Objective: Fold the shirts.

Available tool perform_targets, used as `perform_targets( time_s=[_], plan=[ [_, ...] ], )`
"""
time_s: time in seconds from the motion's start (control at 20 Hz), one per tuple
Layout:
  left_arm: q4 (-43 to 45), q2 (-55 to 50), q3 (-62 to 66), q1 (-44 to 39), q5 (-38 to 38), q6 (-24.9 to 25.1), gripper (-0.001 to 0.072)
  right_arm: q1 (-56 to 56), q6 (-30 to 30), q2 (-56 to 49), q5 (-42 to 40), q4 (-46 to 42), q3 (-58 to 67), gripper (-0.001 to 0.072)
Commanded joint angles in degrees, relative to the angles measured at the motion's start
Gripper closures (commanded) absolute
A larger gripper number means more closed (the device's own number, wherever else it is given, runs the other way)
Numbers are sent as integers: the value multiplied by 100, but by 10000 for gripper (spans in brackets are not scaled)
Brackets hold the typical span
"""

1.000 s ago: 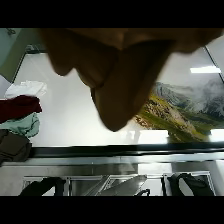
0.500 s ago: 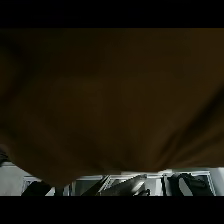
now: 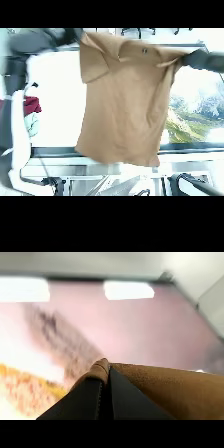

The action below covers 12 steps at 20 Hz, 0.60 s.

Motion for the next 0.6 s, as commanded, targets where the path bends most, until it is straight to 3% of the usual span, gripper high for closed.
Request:
perform_targets(
  time_s=[0.0,0.2,0.25,0.3,0.35,0.55],
  plan=[
    [-31,-1134,-240,2,-267,-31,694,4,66,-1574,219,146,-295,691],
    [-37,-1460,-522,-9,-205,-31,693,2,42,-2448,323,184,-295,691],
    [-35,-1504,-531,-7,-96,-31,579,2,42,-2538,350,186,-295,691],
    [-35,-1513,-533,-7,55,-33,207,2,42,-2597,402,184,-295,691],
    [-33,-1510,-520,9,299,-157,5,-4,42,-2616,442,170,-295,691],
    [-31,-1475,114,413,2745,-634,2,-271,20,-2614,463,83,-243,691]
  ],
)
